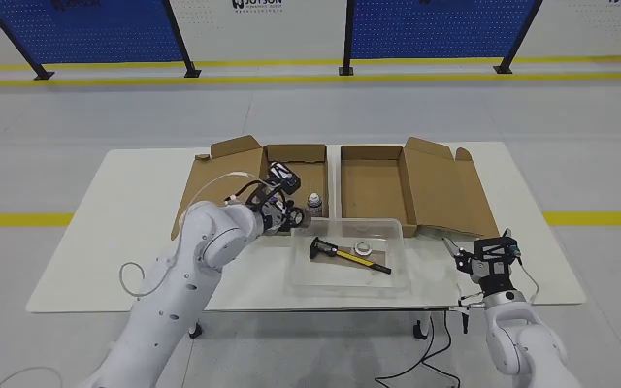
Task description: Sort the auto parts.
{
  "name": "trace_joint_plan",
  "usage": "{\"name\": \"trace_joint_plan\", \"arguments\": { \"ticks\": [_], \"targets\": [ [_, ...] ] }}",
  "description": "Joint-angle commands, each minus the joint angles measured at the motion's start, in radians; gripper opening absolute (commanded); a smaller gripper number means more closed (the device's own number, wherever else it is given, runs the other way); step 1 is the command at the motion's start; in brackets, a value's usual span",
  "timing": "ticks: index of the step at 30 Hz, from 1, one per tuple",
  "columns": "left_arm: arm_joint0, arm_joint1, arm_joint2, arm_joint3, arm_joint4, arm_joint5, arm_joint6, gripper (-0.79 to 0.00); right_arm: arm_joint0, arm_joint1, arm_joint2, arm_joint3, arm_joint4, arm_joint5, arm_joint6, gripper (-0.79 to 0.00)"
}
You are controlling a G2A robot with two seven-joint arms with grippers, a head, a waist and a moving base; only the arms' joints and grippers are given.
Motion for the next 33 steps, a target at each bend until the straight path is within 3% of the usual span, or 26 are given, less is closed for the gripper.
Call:
{"name": "trace_joint_plan", "arguments": {
  "ticks": [1, 15, 33],
  "targets": [
    [-0.014, -0.002, 0.009, 0.022, 0.018, 0.011, 0.016, -0.785, 0.0, 0.0, 0.0, 0.0, 0.0, 0.0, 0.0, 0.0],
    [-0.127, -0.024, 0.086, 0.238, 0.127, 0.084, 0.065, -0.785, 0.0, 0.0, 0.0, 0.0, 0.0, 0.0, 0.0, 0.0],
    [-0.21, -0.05, 0.136, 0.441, 0.164, 0.086, 0.087, -0.785, 0.0, 0.0, 0.0, 0.0, 0.0, 0.0, 0.0, 0.0]
  ]
}}
